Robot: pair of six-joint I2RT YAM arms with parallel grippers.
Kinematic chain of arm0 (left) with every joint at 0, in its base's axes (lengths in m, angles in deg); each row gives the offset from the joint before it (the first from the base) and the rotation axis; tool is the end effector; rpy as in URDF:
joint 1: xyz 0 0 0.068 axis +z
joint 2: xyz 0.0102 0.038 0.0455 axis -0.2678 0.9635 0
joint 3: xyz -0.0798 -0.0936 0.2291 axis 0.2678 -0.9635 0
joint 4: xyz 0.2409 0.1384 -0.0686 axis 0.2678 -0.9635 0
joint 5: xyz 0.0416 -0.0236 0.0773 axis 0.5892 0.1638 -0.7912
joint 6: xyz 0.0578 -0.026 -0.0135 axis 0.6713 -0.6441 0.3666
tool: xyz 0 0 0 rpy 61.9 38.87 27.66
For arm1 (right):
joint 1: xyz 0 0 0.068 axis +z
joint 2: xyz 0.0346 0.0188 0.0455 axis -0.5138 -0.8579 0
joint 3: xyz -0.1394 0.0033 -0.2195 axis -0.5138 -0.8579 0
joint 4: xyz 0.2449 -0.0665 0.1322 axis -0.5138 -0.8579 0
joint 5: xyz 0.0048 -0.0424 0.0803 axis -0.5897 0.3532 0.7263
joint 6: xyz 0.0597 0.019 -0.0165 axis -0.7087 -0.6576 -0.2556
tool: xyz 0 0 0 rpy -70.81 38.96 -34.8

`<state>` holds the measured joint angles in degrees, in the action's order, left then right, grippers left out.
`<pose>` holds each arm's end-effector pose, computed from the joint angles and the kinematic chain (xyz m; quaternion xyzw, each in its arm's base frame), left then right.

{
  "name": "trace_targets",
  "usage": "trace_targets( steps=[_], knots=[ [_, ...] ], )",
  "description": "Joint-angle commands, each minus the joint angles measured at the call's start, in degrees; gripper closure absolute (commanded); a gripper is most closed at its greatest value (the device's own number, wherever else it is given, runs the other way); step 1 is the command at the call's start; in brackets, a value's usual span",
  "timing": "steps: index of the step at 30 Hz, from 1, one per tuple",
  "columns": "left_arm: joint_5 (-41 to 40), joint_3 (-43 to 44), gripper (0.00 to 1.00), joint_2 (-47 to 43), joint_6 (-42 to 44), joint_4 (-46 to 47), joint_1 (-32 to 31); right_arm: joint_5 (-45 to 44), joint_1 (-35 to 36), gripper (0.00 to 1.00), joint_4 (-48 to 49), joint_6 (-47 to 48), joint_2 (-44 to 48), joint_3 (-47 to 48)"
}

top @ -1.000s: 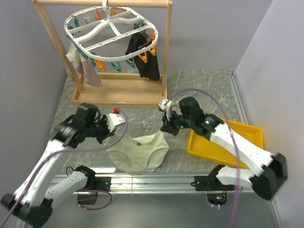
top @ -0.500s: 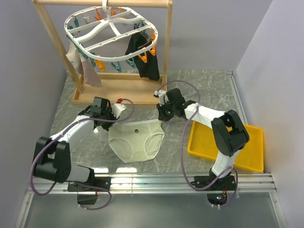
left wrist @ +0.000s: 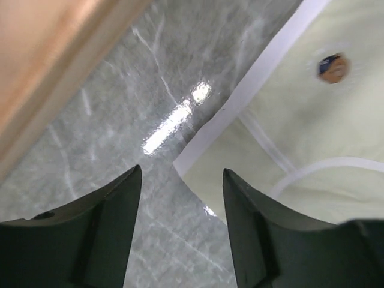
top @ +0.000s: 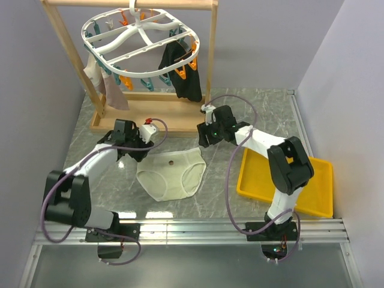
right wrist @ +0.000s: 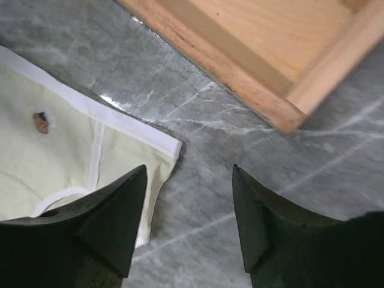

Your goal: Clip the underwear to the hanger

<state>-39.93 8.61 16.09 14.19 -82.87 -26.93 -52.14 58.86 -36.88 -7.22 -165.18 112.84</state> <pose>0.3097 -0.0743 0.1609 0.3673 0.8671 -0.0562 0.3316 0.3650 0.2094 0.1562 -0.2794 0.8755 0.2127 0.3320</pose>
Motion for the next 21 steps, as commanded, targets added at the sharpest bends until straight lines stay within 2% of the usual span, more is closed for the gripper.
trace_targets(
  steps=[1, 4, 8, 11, 13, 17, 21],
  knots=[
    [6.09, -0.57, 0.38, -8.88, 2.49, -2.16, 0.41, 0.49, -1.66, 0.33, -1.39, -0.56, 8.63, 2.78],
    [9.16, -1.18, 0.36, -15.29, 3.46, -7.61, 0.32, 2.6, -2.89, 0.32, -2.89, -0.64, 13.47, 3.66],
    [14.44, -4.16, 0.31, -28.27, 4.26, -13.33, 0.32, 4.71, -3.69, 0.29, -2.72, -0.82, 19.71, 3.14],
    [17.78, -5.23, 0.3, -37.08, 1.46, -15.27, 0.41, 5.59, -3.86, 0.27, -2.11, -0.82, 25.06, 2.18],
    [18.67, -4.97, 0.31, -42.26, -4.42, -14.49, 0.41, 6.9, -3.77, 0.26, -0.8, -0.82, 27.44, 1.47],
    [18.23, -1.11, 0.32, -47.03, -18.65, -8.87, 0.41, 10.5, -3.78, 0.26, 4.56, -2.23, 34.99, -1.25],
    [18.5, 3.2, 0.33, -47.22, -39.27, 1.23, 0.41, 15.34, -2.72, 0.24, 9.32, -2.4, 38.53, -2.23]
  ],
)
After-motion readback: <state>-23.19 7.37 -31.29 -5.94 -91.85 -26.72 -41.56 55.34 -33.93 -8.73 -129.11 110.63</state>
